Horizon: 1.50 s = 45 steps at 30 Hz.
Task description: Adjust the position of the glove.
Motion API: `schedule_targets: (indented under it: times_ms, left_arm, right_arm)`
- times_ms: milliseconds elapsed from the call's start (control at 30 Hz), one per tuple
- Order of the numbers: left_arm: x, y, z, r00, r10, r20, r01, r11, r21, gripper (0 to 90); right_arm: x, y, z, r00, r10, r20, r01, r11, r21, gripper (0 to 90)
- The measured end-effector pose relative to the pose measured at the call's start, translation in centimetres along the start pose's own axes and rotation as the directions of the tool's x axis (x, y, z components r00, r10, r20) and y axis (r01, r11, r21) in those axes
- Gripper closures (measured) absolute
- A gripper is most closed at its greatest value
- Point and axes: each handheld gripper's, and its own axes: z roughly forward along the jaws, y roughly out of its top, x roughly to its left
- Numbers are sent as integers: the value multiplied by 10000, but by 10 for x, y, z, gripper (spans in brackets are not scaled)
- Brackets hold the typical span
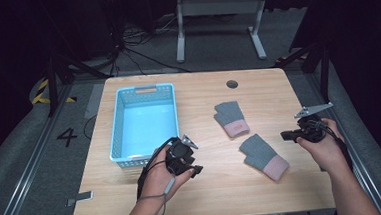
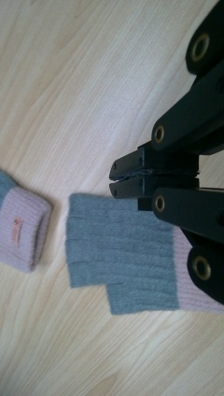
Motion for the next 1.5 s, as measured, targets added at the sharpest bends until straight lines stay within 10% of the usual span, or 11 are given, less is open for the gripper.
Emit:
schedule_targets:
  times_ms: [500,1500]
  left_arm:
    - [1,-1,-6,9996,122,273,-117,9998,-172,535]
    - [4,-1,3,9997,109,225,-115,9996,262,539]
  right_arm:
    - [16,14,15,9960,-360,-817,340,9991,-256,900]
    - [2,9,76,10000,19,97,-32,9920,1259,900]
